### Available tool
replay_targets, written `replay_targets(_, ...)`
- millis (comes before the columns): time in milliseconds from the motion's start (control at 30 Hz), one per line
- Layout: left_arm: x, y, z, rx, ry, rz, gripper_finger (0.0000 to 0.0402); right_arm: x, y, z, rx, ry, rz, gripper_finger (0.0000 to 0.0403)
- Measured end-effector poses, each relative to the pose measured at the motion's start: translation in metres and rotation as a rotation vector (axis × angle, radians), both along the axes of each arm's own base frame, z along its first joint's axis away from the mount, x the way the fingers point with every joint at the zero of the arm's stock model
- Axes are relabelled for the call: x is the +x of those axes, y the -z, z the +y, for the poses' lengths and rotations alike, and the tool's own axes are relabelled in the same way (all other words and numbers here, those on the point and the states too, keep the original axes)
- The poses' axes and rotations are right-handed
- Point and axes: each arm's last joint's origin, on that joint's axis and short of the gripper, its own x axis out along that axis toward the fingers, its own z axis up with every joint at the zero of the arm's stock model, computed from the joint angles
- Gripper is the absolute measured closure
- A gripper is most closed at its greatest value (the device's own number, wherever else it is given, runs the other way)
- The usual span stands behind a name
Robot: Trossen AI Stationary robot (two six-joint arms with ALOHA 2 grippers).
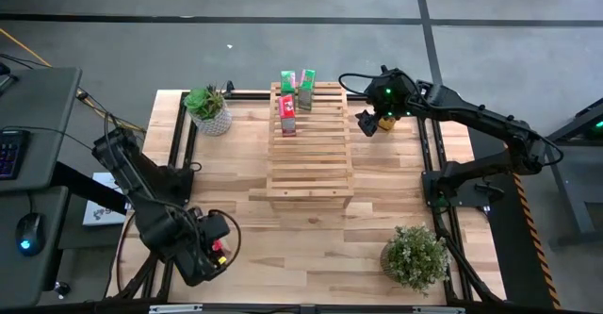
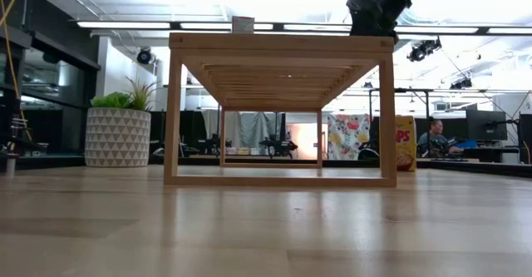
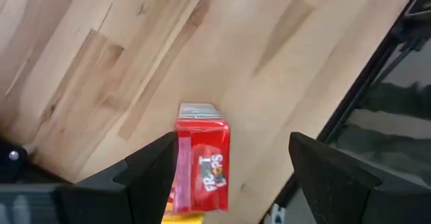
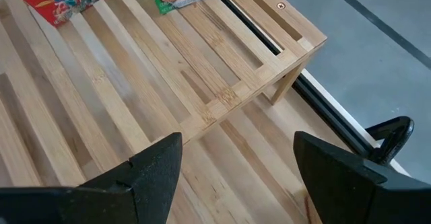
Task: Stack cereal on shelf
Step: Put the red cereal box on the shelf and align with the other red cereal box
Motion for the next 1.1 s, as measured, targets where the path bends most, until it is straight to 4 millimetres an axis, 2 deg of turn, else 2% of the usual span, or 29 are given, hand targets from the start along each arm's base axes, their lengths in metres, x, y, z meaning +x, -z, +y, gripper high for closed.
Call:
replay_targets(233,0.003,0.012,-0.005,0.083,0.078,-0.011,0.0128,0.0,0.0,-0.001,-0.025,0.0,0.016,0.0126)
replay_targets(533,-0.014,0.02,-0.016,0.105,0.17,0.002,0.0128,0.0,0.0,-0.001,-0.026,-0.001,0.017,0.0126)
replay_targets(1100,-0.022,0.057,-0.014,0.109,0.099,0.052,0.0128,0.0,0.0,-0.001,-0.026,0.0,0.016,0.0126)
